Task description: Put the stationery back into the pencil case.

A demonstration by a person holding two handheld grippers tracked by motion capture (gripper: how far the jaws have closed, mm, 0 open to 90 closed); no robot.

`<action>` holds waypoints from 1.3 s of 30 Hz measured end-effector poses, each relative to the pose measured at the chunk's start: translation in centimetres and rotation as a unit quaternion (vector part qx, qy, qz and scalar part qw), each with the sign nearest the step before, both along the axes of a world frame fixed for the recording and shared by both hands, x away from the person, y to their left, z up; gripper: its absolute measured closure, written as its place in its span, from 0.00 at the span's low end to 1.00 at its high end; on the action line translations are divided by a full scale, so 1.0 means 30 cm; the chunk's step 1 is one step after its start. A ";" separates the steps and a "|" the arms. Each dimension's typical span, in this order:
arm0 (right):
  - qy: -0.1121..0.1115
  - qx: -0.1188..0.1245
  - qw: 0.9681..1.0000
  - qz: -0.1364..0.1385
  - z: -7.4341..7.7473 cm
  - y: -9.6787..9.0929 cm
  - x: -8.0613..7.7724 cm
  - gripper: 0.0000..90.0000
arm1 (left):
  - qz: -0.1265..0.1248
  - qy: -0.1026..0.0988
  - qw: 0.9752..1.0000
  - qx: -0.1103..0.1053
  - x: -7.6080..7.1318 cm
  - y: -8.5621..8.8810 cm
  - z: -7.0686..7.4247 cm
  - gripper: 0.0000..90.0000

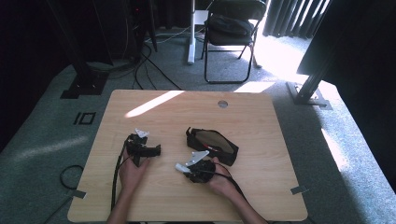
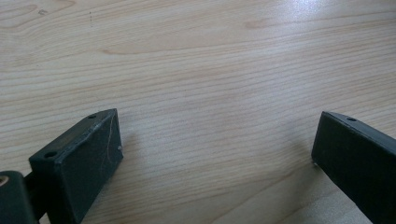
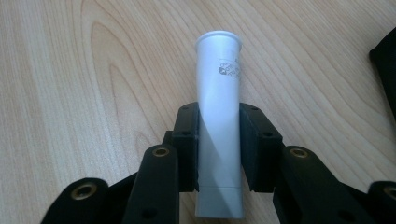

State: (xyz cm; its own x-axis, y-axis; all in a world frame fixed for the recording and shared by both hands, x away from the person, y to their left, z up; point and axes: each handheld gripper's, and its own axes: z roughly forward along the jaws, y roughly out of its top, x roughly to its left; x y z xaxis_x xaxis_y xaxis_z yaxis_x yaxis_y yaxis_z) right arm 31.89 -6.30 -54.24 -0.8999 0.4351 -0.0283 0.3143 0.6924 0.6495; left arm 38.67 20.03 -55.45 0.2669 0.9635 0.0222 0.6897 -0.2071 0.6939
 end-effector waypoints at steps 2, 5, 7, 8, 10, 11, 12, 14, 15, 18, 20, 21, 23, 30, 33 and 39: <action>-0.012 -0.002 1.000 0.005 -0.002 0.000 -0.006 0.78 | 0.000 0.000 1.000 0.000 0.000 0.000 0.000 0.02; -0.016 -0.002 1.000 0.006 -0.002 -0.002 -0.011 0.78 | 0.000 0.000 1.000 0.000 0.000 0.000 0.000 0.02; -0.016 0.000 1.000 0.005 -0.003 -0.003 -0.011 0.78 | 0.000 0.000 1.000 0.000 0.000 0.000 0.000 0.02; -0.011 0.005 1.000 0.001 -0.004 -0.007 -0.011 0.78 | 0.000 0.000 1.000 0.000 0.000 0.000 0.000 0.02; -0.013 0.007 1.000 -0.001 -0.006 -0.011 -0.011 0.78 | 0.000 0.000 1.000 0.000 0.000 0.000 0.000 0.02; -0.015 0.006 1.000 0.000 -0.006 -0.012 -0.013 0.78 | 0.000 0.000 1.000 0.000 0.000 0.000 0.000 0.02; -0.015 0.006 1.000 0.001 -0.006 -0.012 -0.014 0.78 | 0.000 0.000 1.000 0.000 0.000 0.000 0.000 0.02; -0.019 0.006 1.000 0.002 -0.006 -0.013 -0.016 0.78 | 0.000 0.000 1.000 0.000 0.000 0.000 0.000 0.02; -0.019 0.006 1.000 0.002 -0.006 -0.013 -0.016 0.78 | 0.000 0.000 1.000 0.000 0.000 0.000 0.000 0.02; -0.024 0.009 1.000 0.002 0.001 -0.013 -0.019 0.78 | 0.000 0.000 1.000 0.000 0.000 0.000 0.000 0.02; -0.027 0.011 1.000 0.003 0.007 -0.013 -0.021 0.78 | 0.000 0.000 1.000 0.000 0.000 0.000 0.000 0.02; -0.028 0.011 1.000 0.003 0.010 -0.014 -0.022 0.78 | 0.000 0.000 1.000 0.000 0.000 0.000 0.000 0.02; -0.030 0.013 0.999 0.002 0.017 -0.016 -0.023 0.78 | 0.000 0.000 1.000 0.000 0.000 0.000 0.000 0.02; -0.037 0.018 0.999 0.000 0.035 -0.023 -0.023 0.78 | 0.000 0.000 1.000 0.000 0.000 0.000 0.000 0.02; -0.038 0.019 0.999 -0.001 0.043 -0.026 -0.026 0.78 | 0.000 0.000 1.000 0.000 0.000 0.000 0.000 0.02; -0.046 0.023 0.999 -0.001 0.062 -0.031 -0.030 0.78 | 0.000 0.000 1.000 0.000 0.000 0.000 0.000 0.02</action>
State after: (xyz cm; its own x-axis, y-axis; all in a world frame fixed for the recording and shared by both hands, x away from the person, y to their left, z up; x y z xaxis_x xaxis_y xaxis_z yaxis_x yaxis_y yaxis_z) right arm 30.99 -7.23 -52.37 -0.8937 0.4393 -0.0913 0.2525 0.6608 0.7068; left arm 38.68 20.03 -55.44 0.2670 0.9634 0.0219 0.6896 -0.2069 0.6940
